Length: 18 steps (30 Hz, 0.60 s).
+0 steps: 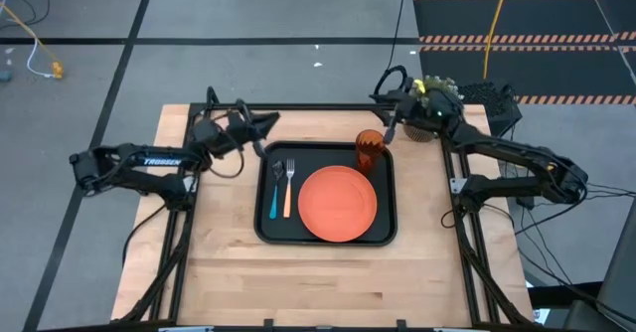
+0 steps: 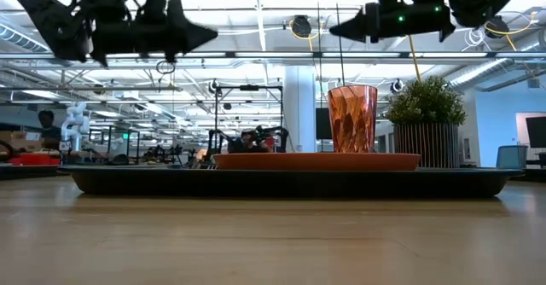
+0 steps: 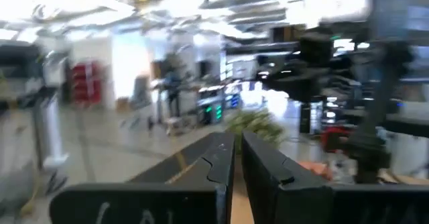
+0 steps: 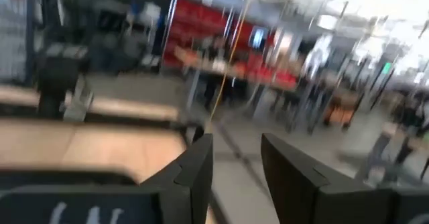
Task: Pick and place plate/cup/fork/spoon on tray
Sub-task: Adjust the black serving tray
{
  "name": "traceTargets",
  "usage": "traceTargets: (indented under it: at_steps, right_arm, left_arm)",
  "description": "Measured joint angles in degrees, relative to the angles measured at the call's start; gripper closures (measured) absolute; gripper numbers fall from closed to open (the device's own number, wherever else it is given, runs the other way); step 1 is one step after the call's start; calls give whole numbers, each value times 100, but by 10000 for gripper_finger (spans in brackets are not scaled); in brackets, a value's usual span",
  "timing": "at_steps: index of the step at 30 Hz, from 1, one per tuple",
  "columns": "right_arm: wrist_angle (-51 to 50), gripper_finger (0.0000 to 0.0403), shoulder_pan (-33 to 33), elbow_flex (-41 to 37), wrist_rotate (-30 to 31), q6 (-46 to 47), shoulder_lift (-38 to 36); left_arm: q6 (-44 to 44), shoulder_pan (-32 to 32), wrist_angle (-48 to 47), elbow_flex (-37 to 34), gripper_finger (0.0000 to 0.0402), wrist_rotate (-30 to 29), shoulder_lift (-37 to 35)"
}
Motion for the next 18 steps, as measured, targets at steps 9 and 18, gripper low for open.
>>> traceTargets:
  at_steps: [9, 18]
  right_arm:
    - [-1970, 284, 229, 197, 502, -27, -717]
    - [-4357, 284, 730, 196, 576, 1052, -1568]
  left_arm:
    - [-303, 998, -643, -111, 371, 258, -4]
    - [-301, 1805, -2054, 433, 371, 1097, -4]
